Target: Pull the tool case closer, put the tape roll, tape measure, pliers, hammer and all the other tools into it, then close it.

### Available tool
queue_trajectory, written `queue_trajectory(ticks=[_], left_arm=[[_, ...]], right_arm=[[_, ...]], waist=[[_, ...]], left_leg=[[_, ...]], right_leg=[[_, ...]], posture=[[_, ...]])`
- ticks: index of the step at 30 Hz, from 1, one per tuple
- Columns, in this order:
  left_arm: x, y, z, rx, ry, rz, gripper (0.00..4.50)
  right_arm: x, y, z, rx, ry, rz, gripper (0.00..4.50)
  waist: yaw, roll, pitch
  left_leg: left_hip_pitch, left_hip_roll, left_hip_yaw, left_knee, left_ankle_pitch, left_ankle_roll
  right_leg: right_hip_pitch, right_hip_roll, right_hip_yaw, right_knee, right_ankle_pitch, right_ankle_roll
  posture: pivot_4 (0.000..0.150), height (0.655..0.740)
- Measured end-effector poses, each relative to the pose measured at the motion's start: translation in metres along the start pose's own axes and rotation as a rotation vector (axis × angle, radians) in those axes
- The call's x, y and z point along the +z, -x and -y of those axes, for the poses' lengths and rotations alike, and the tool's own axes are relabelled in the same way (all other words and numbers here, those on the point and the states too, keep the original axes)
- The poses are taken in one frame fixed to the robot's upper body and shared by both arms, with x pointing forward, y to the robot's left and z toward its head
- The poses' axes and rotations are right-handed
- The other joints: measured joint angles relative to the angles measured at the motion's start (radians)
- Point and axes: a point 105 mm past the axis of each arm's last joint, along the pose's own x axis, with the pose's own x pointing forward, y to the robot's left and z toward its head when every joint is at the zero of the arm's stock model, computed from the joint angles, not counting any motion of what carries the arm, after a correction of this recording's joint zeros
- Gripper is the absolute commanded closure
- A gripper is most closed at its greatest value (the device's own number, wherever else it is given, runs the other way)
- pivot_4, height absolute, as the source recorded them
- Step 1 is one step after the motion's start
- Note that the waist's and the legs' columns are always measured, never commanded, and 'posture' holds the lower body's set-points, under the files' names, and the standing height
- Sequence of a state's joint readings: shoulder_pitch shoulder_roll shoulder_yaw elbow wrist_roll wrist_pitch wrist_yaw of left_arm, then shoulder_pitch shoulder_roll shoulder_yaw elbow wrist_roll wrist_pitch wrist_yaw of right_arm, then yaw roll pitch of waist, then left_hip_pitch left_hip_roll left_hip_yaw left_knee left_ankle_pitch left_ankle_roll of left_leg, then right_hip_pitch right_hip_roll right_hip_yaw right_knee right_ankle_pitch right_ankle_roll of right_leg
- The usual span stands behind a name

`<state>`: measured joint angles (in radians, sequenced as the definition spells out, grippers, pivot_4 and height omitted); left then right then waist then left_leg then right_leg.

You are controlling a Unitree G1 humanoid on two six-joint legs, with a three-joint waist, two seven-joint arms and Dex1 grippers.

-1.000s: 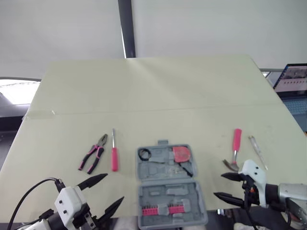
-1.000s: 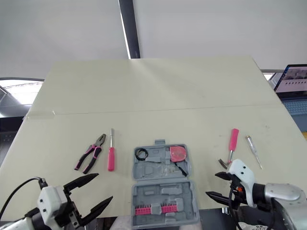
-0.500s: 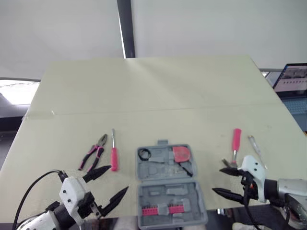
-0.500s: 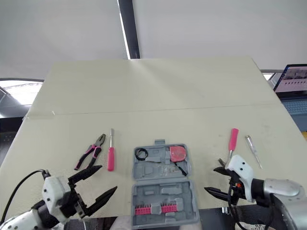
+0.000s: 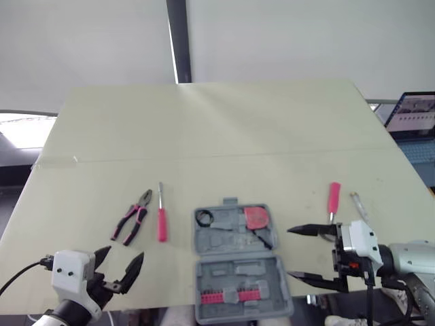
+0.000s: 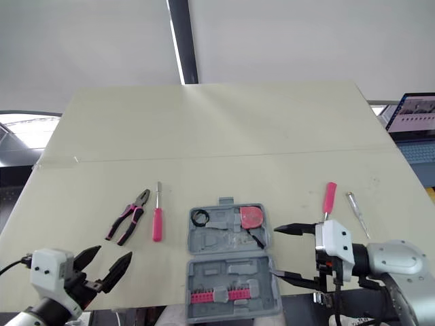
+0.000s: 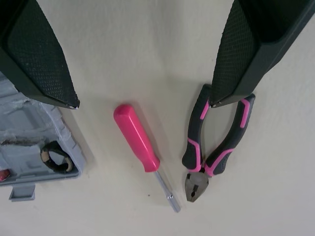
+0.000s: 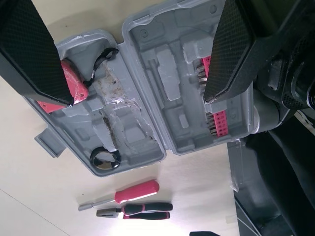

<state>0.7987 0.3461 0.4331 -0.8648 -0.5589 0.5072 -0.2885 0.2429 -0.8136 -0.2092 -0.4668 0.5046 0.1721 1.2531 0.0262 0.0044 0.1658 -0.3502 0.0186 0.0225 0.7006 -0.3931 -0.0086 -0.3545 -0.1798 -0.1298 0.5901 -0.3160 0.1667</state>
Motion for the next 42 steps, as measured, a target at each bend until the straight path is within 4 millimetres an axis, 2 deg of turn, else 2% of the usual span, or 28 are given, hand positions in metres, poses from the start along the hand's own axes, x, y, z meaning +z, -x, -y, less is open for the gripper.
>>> queue_trajectory(ticks=[5, 8, 10, 14, 21, 26, 29, 42], left_arm=[[0.012, -0.012, -0.011, 0.024, -0.066, 0.012, 0.0], [0.029, -0.028, -0.04, 0.061, -0.157, -0.036, 0.0], [0.038, -0.031, -0.056, 0.084, -0.202, -0.074, 0.0], [0.036, -0.04, -0.066, 0.047, -0.209, -0.142, 0.0], [0.029, -0.057, -0.061, -0.066, -0.182, -0.188, 0.0], [0.032, -0.074, -0.059, -0.1, -0.2, -0.193, 0.0], [0.027, -0.082, -0.056, -0.125, -0.195, -0.214, 0.0], [0.007, -0.114, -0.059, -0.121, -0.179, -0.276, 0.0]], right_arm=[[-0.002, 0.0, 0.011, -0.033, 0.016, -0.001, 0.04], [-0.006, -0.004, 0.016, -0.04, 0.011, -0.006, 0.04], [-0.006, -0.005, 0.02, -0.05, 0.014, -0.007, 0.04], [-0.007, -0.005, 0.026, -0.078, 0.017, -0.013, 0.04], [-0.009, -0.005, 0.031, -0.127, 0.016, -0.015, 0.04], [-0.014, -0.004, 0.029, -0.152, 0.0, -0.028, 0.04], [-0.014, -0.004, 0.027, -0.16, -0.002, -0.032, 0.04], [-0.014, -0.003, 0.026, -0.185, 0.004, -0.041, 0.04]], waist=[[0.002, 0.001, 0.0], [0.002, 0.002, -0.001], [-0.002, 0.002, -0.001], [-0.008, 0.002, -0.001], [0.001, 0.002, -0.001], [-0.001, 0.002, -0.001], [-0.003, 0.003, -0.001], [0.0, 0.002, -0.001]], left_leg=[[0.0, 0.0, -0.001, 0.0, 0.0, 0.0], [0.001, 0.0, -0.002, 0.0, 0.002, -0.002], [0.0, 0.0, -0.002, -0.001, 0.002, -0.002], [-0.001, 0.0, 0.0, -0.003, 0.002, -0.001], [-0.001, 0.0, 0.0, -0.001, 0.002, -0.002], [-0.001, 0.0, 0.0, -0.002, 0.002, -0.002], [-0.001, 0.0, 0.0, -0.002, 0.002, -0.002], [-0.001, 0.0, 0.0, -0.002, 0.002, -0.002]], right_leg=[[0.0, 0.0, 0.0, 0.001, 0.0, -0.001], [0.0, 0.0, -0.001, 0.004, 0.0, -0.001], [-0.001, 0.0, -0.001, 0.003, 0.0, -0.001], [-0.003, 0.0, -0.001, 0.002, 0.0, -0.001], [-0.003, 0.0, 0.0, 0.003, 0.0, -0.001], [-0.003, 0.0, 0.0, 0.003, 0.0, -0.001], [-0.003, 0.0, 0.0, 0.003, 0.0, 0.0], [-0.004, 0.0, -0.001, 0.004, 0.0, 0.0]], posture=[[0.15, 0.7373], [0.15, 0.7373], [0.15, 0.7373], [0.15, 0.7373], [0.15, 0.7373], [0.15, 0.7373], [0.15, 0.7373], [0.15, 0.7373]])
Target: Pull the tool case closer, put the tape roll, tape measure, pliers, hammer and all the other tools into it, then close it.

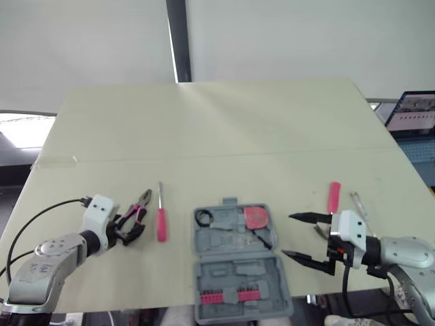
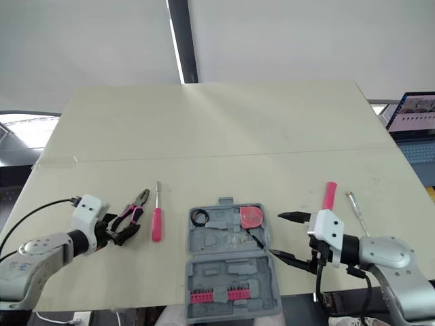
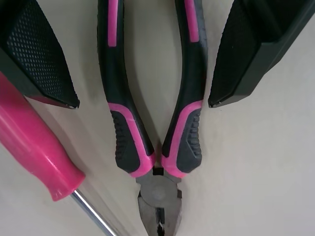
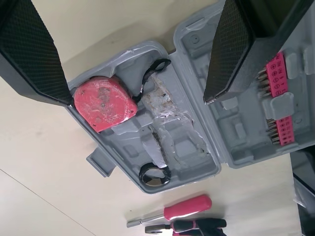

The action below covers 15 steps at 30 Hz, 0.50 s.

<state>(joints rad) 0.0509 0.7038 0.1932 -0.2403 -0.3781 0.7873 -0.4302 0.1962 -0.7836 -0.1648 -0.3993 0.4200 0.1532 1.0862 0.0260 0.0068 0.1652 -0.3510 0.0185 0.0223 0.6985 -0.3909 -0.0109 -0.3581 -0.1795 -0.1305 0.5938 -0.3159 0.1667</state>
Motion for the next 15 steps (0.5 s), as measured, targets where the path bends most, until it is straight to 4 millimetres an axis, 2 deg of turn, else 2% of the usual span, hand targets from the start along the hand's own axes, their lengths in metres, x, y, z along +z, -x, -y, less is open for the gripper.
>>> queue_trajectory(ticks=[7, 13, 15], left_arm=[[0.011, -0.01, 0.003, -0.014, -0.022, 0.018, 0.0], [0.011, -0.013, 0.002, -0.014, -0.028, 0.009, 0.0], [0.011, -0.013, 0.002, -0.01, -0.027, 0.004, 0.55]], right_arm=[[0.001, 0.001, -0.004, -0.008, 0.001, -0.003, 0.04], [-0.002, 0.002, -0.005, -0.021, -0.01, -0.009, 0.04], [-0.002, 0.002, -0.005, -0.023, -0.012, -0.01, 0.0]], waist=[[0.0, 0.0, 0.0], [-0.001, 0.0, 0.0], [-0.001, 0.0, 0.0]], left_leg=[[0.0, 0.0, 0.0, 0.0, 0.0, 0.0], [0.0, 0.0, 0.0, 0.0, 0.0, 0.0], [0.0, 0.0, 0.0, 0.0, 0.0, 0.0]], right_leg=[[0.0, 0.0, 0.0, 0.0, 0.0, 0.0], [0.0, 0.0, 0.0, 0.0, 0.0, 0.0], [0.0, 0.0, 0.0, 0.0, 0.0, 0.0]], posture=[[0.15, 0.7373], [0.15, 0.7373], [0.15, 0.7373]])
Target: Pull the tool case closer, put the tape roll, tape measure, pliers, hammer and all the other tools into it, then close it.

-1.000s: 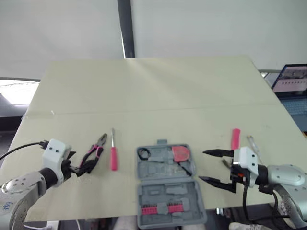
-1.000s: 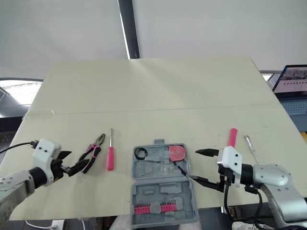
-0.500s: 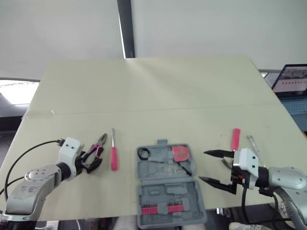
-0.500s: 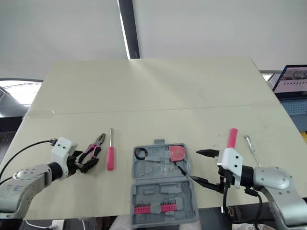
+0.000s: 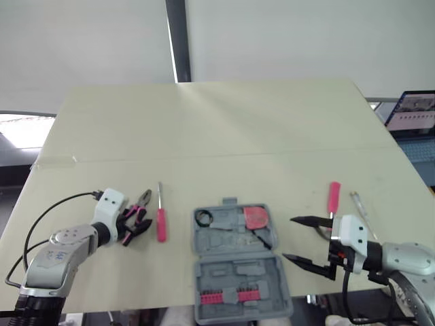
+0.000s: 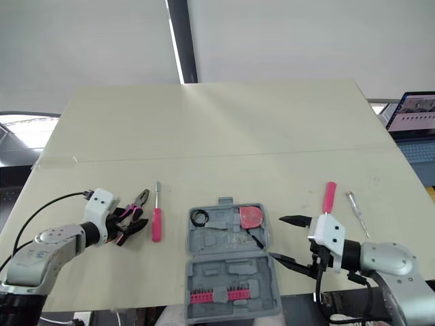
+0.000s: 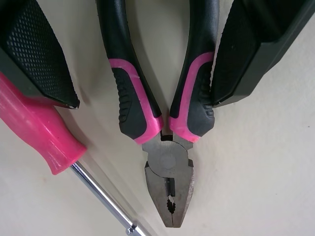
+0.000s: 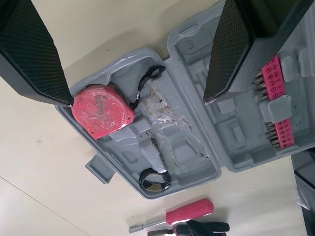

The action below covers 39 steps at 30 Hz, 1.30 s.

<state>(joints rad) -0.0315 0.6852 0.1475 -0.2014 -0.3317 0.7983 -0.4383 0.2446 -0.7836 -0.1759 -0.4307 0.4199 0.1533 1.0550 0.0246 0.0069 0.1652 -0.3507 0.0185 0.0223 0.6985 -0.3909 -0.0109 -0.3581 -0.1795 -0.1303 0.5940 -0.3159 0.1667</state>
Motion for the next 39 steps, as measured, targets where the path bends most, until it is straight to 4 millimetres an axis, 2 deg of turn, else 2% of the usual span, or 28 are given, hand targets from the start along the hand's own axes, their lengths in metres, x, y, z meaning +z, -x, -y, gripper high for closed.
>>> queue_trajectory(ticks=[4, 13, 16, 18, 20, 23, 29, 33, 39], left_arm=[[0.001, 0.004, -0.005, 0.03, 0.003, -0.002, 2.24], [-0.002, 0.009, -0.008, 0.048, 0.021, -0.001, 2.25], [-0.008, 0.025, -0.018, 0.069, 0.007, -0.006, 2.25], [-0.003, 0.038, -0.017, 0.03, -0.041, 0.016, 2.25], [0.011, 0.047, -0.005, -0.065, -0.093, 0.07, 2.25], [0.04, 0.06, 0.028, -0.267, -0.221, 0.157, 2.25], [0.073, 0.059, 0.06, -0.408, -0.394, 0.227, 2.25], [0.082, 0.058, 0.085, -0.555, -0.495, 0.213, 2.25], [0.086, 0.058, 0.121, -0.818, -0.597, 0.124, 2.25]], right_arm=[[0.0, 0.0, 0.001, -0.004, 0.001, 0.0, 0.0], [0.004, -0.002, 0.005, -0.012, 0.022, 0.009, 0.0], [0.002, -0.001, 0.008, -0.021, 0.016, 0.006, 0.0], [0.001, -0.001, 0.013, -0.03, 0.012, 0.005, 0.0], [0.004, -0.002, 0.017, -0.034, 0.026, 0.013, 0.0], [0.011, -0.005, 0.024, -0.035, 0.054, 0.031, 0.0], [0.016, -0.012, 0.029, -0.024, 0.063, 0.037, 0.0], [0.023, -0.016, 0.034, -0.028, 0.048, 0.043, 0.0], [0.054, -0.029, 0.032, 0.014, 0.077, 0.082, 0.0]], waist=[[0.0, 0.0, 0.0], [0.0, 0.0, 0.0], [-0.008, -0.001, 0.001], [-0.006, -0.002, 0.001], [0.0, -0.002, 0.002], [0.009, -0.002, 0.002], [-0.001, -0.001, 0.003], [-0.002, 0.0, 0.003], [-0.001, 0.0, 0.004]], left_leg=[[0.0, 0.0, 0.0, 0.0, 0.0, 0.0], [0.0, 0.0, 0.0, 0.0, 0.0, 0.0], [0.0, 0.001, 0.0, -0.001, 0.0, 0.0], [-0.001, 0.001, 0.0, -0.001, 0.0, 0.0], [-0.001, 0.001, 0.0, 0.0, 0.0, 0.0], [-0.002, 0.0, -0.001, 0.001, 0.0, 0.0], [-0.002, 0.0, 0.0, 0.0, 0.0, 0.0], [-0.002, 0.0, 0.0, -0.001, 0.0, 0.0], [-0.003, 0.0, 0.0, -0.001, 0.0, 0.0]], right_leg=[[0.0, 0.0, 0.0, 0.0, 0.0, 0.0], [0.0, 0.0, 0.0, 0.0, 0.0, 0.0], [-0.001, 0.001, 0.0, -0.001, 0.0, 0.0], [-0.001, 0.0, 0.0, -0.001, 0.0, 0.0], [-0.001, 0.0, 0.0, -0.001, 0.0, 0.0], [0.0, 0.0, 0.0, -0.001, 0.0, 0.0], [-0.001, 0.0, 0.0, -0.001, 0.0, 0.0], [-0.002, 0.0, -0.001, -0.001, 0.0, 0.0], [-0.002, 0.001, -0.001, -0.001, 0.0, 0.0]], posture=[[0.15, 0.7373], [0.15, 0.7373], [0.15, 0.7373], [0.15, 0.7373], [0.15, 0.7373], [0.15, 0.7373], [0.15, 0.7373], [0.15, 0.7373], [0.15, 0.7373]])
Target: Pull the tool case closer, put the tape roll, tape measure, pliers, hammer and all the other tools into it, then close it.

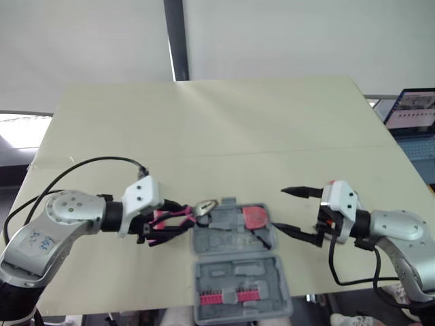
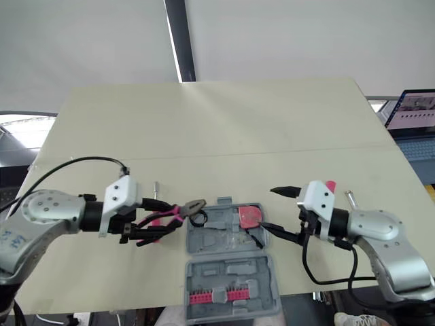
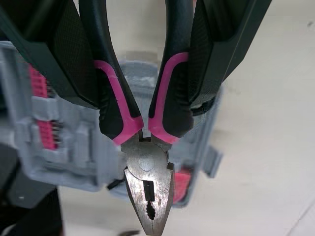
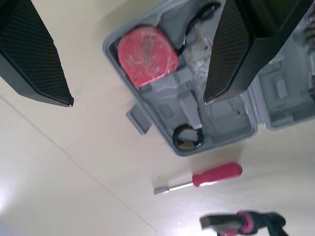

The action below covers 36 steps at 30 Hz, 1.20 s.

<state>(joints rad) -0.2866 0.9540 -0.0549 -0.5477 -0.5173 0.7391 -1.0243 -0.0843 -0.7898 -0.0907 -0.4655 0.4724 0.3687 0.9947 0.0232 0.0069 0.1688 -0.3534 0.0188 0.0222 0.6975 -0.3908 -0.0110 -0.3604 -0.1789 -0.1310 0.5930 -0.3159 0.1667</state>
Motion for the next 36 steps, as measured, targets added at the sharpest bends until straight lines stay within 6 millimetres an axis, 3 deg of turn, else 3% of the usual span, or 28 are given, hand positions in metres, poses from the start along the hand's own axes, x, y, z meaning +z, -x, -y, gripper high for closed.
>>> queue_trajectory(ticks=[7, 12, 17, 26, 36], left_arm=[[0.02, -0.013, 0.005, -0.177, -0.092, -0.058, 2.25], [0.021, -0.022, 0.001, -0.245, -0.112, -0.112, 2.25], [0.019, -0.031, -0.007, -0.258, -0.15, -0.168, 2.25], [0.031, -0.055, -0.016, -0.258, -0.166, -0.162, 2.25], [0.032, -0.062, -0.02, -0.25, -0.163, -0.162, 2.25]], right_arm=[[0.005, -0.013, -0.021, 0.162, -0.073, -0.123, 0.0], [0.013, -0.023, -0.032, 0.245, -0.119, -0.173, 0.0], [0.023, -0.032, -0.033, 0.257, -0.097, -0.177, 0.0], [0.016, -0.045, -0.037, 0.233, -0.062, -0.218, 0.0], [0.013, -0.054, -0.039, 0.222, -0.029, -0.237, 0.0]], waist=[[0.002, -0.001, 0.0], [0.001, -0.001, 0.001], [0.003, -0.002, 0.002], [0.001, -0.005, 0.003], [0.0, -0.005, 0.003]], left_leg=[[-0.001, 0.0, 0.0, 0.001, 0.0, 0.0], [-0.002, 0.0, 0.0, 0.0, 0.0, 0.0], [-0.003, 0.0, -0.001, 0.001, 0.0, 0.0], [-0.004, -0.001, -0.001, 0.001, 0.0, 0.0], [-0.007, -0.001, -0.001, 0.002, 0.0, 0.0]], right_leg=[[0.0, 0.0, 0.0, 0.0, 0.0, 0.0], [-0.001, 0.0, 0.0, 0.0, 0.0, 0.0], [-0.002, 0.0, -0.001, 0.0, 0.0, 0.0], [-0.003, 0.0, -0.001, 0.001, 0.0, 0.0], [-0.007, 0.0, -0.001, 0.002, 0.0, 0.0]], posture=[[0.15, 0.7373], [0.15, 0.7373], [0.15, 0.7373], [0.15, 0.7373], [0.15, 0.7373]])
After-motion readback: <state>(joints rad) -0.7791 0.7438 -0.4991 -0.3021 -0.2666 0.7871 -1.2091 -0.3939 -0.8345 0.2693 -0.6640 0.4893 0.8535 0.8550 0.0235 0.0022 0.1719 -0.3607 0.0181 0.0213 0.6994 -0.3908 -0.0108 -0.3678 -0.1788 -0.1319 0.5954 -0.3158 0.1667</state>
